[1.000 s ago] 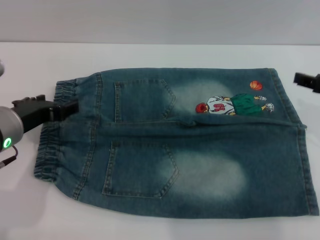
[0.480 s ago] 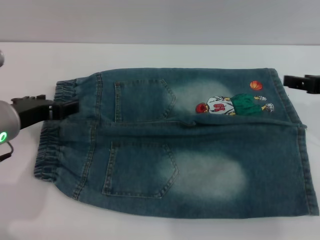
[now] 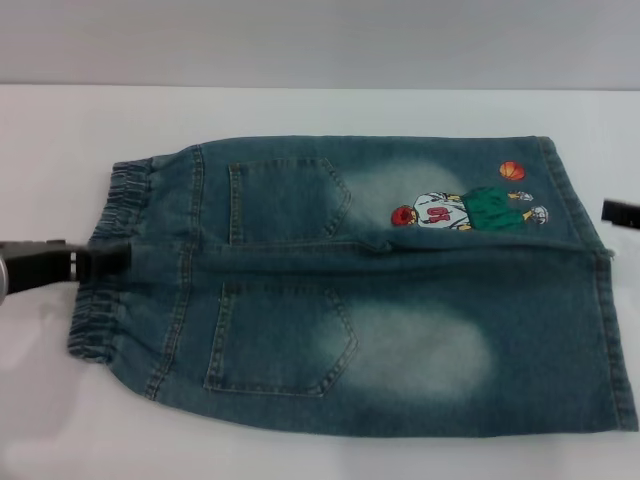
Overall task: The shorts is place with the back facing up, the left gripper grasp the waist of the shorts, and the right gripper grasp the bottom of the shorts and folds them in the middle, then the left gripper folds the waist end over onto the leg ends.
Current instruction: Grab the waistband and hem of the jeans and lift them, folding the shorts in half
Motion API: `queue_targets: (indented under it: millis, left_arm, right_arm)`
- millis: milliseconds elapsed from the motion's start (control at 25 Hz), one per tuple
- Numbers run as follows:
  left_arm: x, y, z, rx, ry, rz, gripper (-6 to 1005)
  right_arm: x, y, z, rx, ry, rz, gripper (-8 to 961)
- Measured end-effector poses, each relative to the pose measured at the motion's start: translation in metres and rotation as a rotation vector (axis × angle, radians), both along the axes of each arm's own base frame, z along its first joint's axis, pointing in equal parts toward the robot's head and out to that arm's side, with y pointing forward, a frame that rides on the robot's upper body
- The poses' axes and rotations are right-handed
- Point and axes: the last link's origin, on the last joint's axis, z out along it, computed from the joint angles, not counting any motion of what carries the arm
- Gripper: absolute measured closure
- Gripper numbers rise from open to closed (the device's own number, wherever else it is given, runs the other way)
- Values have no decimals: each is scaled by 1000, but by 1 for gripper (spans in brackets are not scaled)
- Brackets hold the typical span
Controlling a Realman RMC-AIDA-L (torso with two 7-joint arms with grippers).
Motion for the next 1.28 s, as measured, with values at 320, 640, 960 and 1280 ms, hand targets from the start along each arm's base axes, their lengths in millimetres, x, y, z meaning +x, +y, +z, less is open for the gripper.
queue_targets:
  millis: [320, 640, 960, 1280]
  left_arm:
    - [0, -16, 7, -80, 15, 68, 180]
    - [-10, -15, -1, -123, 9, 123, 187]
    - [-18, -18, -7, -163, 9, 169, 197]
    - [-22, -19, -8, -170, 10, 186, 208]
  right_arm:
    - [13, -19, 0, 16, 19, -71, 238]
    - [18, -19, -4, 14, 23, -85, 239]
    - [17, -17, -4, 11, 21, -80, 238]
    - [16, -15, -4, 9, 16, -71, 239]
